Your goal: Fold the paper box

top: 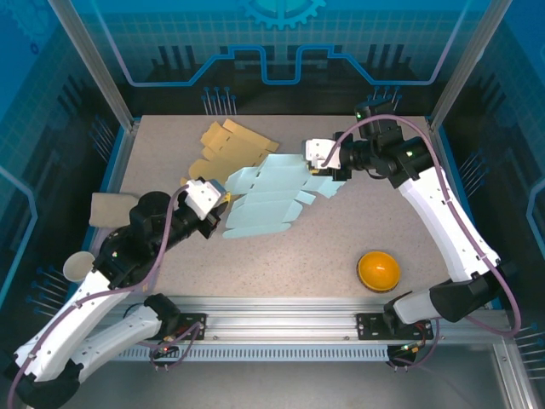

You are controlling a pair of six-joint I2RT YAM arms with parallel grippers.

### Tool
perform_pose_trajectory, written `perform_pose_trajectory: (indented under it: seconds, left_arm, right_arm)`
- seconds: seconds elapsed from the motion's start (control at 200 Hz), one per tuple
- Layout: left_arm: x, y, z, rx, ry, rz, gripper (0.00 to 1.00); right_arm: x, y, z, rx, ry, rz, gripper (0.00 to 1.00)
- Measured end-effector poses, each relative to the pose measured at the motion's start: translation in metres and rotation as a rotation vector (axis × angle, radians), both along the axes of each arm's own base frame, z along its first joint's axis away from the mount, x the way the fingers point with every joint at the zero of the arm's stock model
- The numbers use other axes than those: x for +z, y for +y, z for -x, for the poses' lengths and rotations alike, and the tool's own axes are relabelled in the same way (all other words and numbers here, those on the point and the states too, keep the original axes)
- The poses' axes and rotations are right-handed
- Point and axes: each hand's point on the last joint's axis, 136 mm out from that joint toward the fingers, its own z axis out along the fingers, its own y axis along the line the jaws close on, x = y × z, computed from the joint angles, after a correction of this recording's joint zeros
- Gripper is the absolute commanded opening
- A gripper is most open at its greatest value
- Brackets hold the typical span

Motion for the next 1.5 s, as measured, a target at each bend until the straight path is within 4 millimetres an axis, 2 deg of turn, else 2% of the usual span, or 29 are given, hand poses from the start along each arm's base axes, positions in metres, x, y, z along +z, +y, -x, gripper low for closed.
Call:
perform_pose_trajectory:
  seconds: [0.155,0.23,0.325,0.38,0.415,0.46,0.57,0.64,0.675,0.835,1.035,1.245,1.501]
  left_arm:
    - [-0.001,0.000,0.000,-0.001,0.000,-0.005,0.00]
    - [-0.001,0.000,0.000,-0.001,0.001,-0.005,0.00]
    - [-0.004,0.001,0.000,0.003,0.004,-0.011,0.00]
    - [-0.004,0.001,-0.001,0.004,0.001,-0.018,0.05]
    - [-0.004,0.001,-0.001,0.002,-0.004,-0.023,0.08]
    - [-0.004,0.002,0.000,0.004,-0.009,-0.028,0.15]
    - [-0.002,0.004,0.002,0.002,-0.023,-0.029,0.38]
    - [0.002,0.006,0.005,0.001,-0.038,-0.022,0.60]
    - [0.004,0.008,0.008,0.000,-0.053,-0.021,0.63]
    - [0.019,0.019,0.019,0.013,-0.124,-0.013,0.64]
    - [0.020,0.024,0.015,0.035,-0.166,-0.073,0.65]
    - [0.019,0.009,0.002,0.000,-0.139,-0.114,0.64]
    - [0.030,-0.015,0.004,-0.112,-0.108,-0.063,0.64]
  right_arm:
    - [-0.003,-0.001,0.003,0.005,0.013,0.012,0.27]
    - [-0.005,-0.002,0.004,0.008,0.016,0.022,0.23]
    - [-0.009,-0.002,0.006,0.009,0.018,0.041,0.13]
    - [-0.011,-0.003,0.008,0.015,0.020,0.055,0.06]
    - [-0.013,-0.004,0.009,0.016,0.028,0.062,0.01]
    - [-0.015,-0.004,0.012,0.018,0.042,0.066,0.00]
    - [-0.018,-0.004,0.017,0.037,0.041,0.089,0.00]
    - [-0.018,-0.005,0.018,0.033,0.029,0.105,0.00]
    - [-0.017,-0.007,0.017,0.024,0.019,0.116,0.00]
    - [-0.009,-0.017,0.025,-0.003,-0.068,0.192,0.00]
    - [0.013,-0.032,0.054,-0.007,-0.188,0.262,0.00]
    - [0.026,-0.048,0.079,0.000,-0.260,0.299,0.00]
    - [0.019,-0.054,0.093,0.026,-0.228,0.337,0.00]
